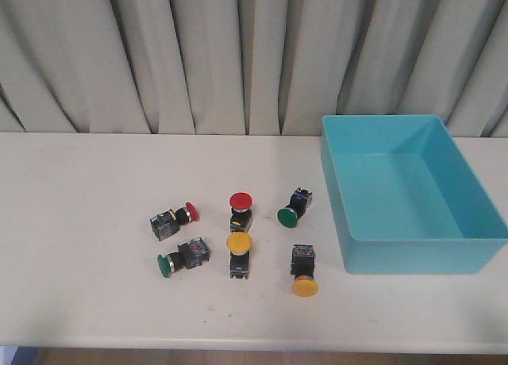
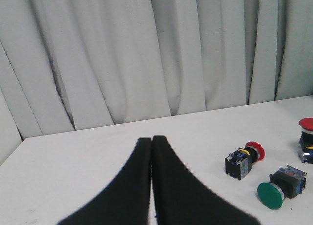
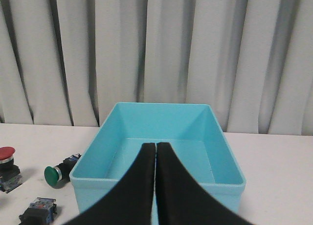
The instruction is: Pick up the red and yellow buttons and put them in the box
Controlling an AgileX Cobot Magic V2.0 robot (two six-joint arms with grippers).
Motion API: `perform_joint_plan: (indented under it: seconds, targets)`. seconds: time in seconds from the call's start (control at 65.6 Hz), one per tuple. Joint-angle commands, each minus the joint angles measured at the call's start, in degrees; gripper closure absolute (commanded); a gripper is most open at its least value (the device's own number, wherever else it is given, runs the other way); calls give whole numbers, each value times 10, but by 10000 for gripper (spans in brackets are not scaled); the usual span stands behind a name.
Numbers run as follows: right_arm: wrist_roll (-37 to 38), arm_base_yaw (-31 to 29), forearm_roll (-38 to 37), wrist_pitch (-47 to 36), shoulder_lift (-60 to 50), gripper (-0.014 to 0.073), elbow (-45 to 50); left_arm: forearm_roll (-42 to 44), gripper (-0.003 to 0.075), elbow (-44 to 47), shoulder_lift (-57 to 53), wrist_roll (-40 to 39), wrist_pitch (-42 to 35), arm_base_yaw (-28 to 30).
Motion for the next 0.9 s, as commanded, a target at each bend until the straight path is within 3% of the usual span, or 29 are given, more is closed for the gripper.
perform_joint_plan:
  seconds: [0.0, 0.259, 0.473, 0.595, 0.747, 0.885]
  targets:
    - [-3, -4, -4, -40, -6, 596, 4, -2, 727, 27, -8, -3, -43, -1]
    - [6, -4, 5, -46, -6, 596, 0, -2, 727, 18, -8, -29, -46, -1]
    - [13, -4, 17, 40, 26, 596, -95, -2, 727, -81, 1, -130, -28, -1]
    - [13, -4, 9, 90, 75, 596, -183, -1, 727, -177, 49, -129, 47, -1]
    - [10, -4, 9, 159, 169, 596, -294, -1, 727, -302, 148, -68, 156, -1]
    - [8, -4, 9, 225, 252, 596, -371, -1, 727, -370, 230, -56, 198, -1]
